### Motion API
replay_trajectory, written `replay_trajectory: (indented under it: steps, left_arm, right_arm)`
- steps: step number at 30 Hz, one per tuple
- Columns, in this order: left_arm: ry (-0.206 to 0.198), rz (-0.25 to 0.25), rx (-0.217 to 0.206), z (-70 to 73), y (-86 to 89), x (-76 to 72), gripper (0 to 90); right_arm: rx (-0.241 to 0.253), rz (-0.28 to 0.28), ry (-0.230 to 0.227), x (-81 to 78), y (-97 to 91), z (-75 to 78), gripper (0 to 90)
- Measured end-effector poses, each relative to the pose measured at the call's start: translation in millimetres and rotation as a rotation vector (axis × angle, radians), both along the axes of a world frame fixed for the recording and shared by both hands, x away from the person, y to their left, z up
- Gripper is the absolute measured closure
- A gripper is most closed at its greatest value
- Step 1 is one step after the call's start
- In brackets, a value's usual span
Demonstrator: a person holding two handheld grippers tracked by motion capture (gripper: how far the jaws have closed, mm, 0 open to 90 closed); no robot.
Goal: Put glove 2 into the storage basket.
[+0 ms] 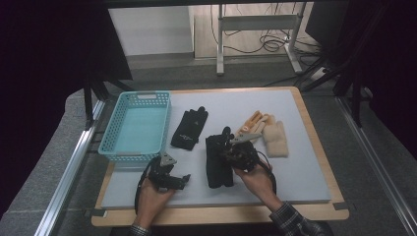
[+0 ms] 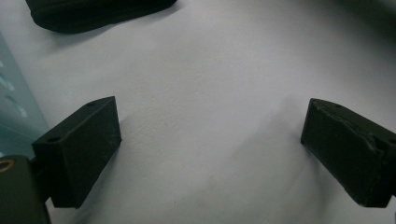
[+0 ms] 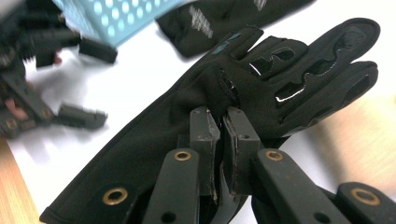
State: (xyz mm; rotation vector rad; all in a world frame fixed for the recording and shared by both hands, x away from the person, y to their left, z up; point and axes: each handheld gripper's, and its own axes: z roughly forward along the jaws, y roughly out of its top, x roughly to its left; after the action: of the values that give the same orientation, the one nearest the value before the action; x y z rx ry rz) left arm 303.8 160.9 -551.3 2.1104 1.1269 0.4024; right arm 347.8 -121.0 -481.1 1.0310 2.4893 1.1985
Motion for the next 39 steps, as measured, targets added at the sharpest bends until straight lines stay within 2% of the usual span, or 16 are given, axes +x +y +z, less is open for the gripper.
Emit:
replay_trajectory:
  steps: [1,2,3,4,7,12,15,18,19,21,23,26,27,30,33,39]
  left_arm:
    - [0.0,-0.001,0.001,0.0,0.1,0.0,5.3]
    - [0.0,-0.001,0.0,0.0,0.0,0.0,5.3]
    - [0.0,-0.001,0.001,0.0,0.1,0.0,5.3]
    - [0.0,-0.002,0.002,0.0,0.1,0.0,5.3]
    - [-0.001,0.001,-0.001,-0.1,-0.1,0.0,5.3]
    - [0.0,-0.002,0.002,0.1,0.1,0.0,5.3]
    - [-0.001,-0.003,0.004,0.1,0.3,0.1,5.3]
    - [0.0,-0.002,0.003,0.1,0.1,0.0,5.3]
    - [0.0,-0.002,0.002,0.1,0.1,0.0,5.3]
    - [0.0,-0.002,0.002,0.1,0.1,0.0,5.3]
    - [0.0,-0.002,0.003,0.1,0.2,0.0,5.3]
    - [0.001,-0.003,0.003,0.1,0.2,0.0,5.3]
    - [0.0,-0.003,0.004,0.0,0.3,0.1,5.3]
    - [0.0,-0.003,0.004,0.0,0.3,0.1,5.3]
    - [-0.001,-0.002,0.001,-0.3,0.2,0.2,5.3]
    - [0.001,-0.003,0.003,0.0,0.3,0.2,5.2]
  right_arm:
    - [0.004,0.006,0.027,-2.8,-0.4,-14.5,79.4]
    - [0.004,0.006,0.027,-2.8,-0.4,-14.5,79.4]
    - [0.006,0.023,0.043,-3.5,0.2,-20.9,74.4]
    - [0.013,0.04,0.033,-5.5,0.8,-26.4,60.8]
    - [0.009,0.026,-0.026,-6.3,-3.5,-20.7,52.1]
    - [-0.008,0.007,-0.064,1.6,-16.2,-9.3,52.9]
    - [0.0,0.011,-0.027,14.4,-22.6,-10.0,54.1]
    - [-0.005,0.009,-0.02,21.2,-21.0,-11.9,52.9]
    - [-0.005,0.016,-0.005,31.3,-16.0,-12.3,48.7]
    - [-0.005,0.016,0.001,34.8,-13.5,-12.1,46.7]
    - [0.008,0.019,0.01,49.9,-0.4,-8.8,38.8]
    - [0.011,0.02,0.006,57.5,8.1,-5.5,35.5]
    - [0.007,0.032,0.009,68.5,20.5,-1.8,33.6]
    - [-0.02,0.052,0.009,82.9,36.4,0.2,34.1]
    - [-0.051,0.083,0.033,99.8,52.4,-1.2,36.8]
    - [-0.081,0.078,0.041,128.1,80.9,-10.3,43.1]
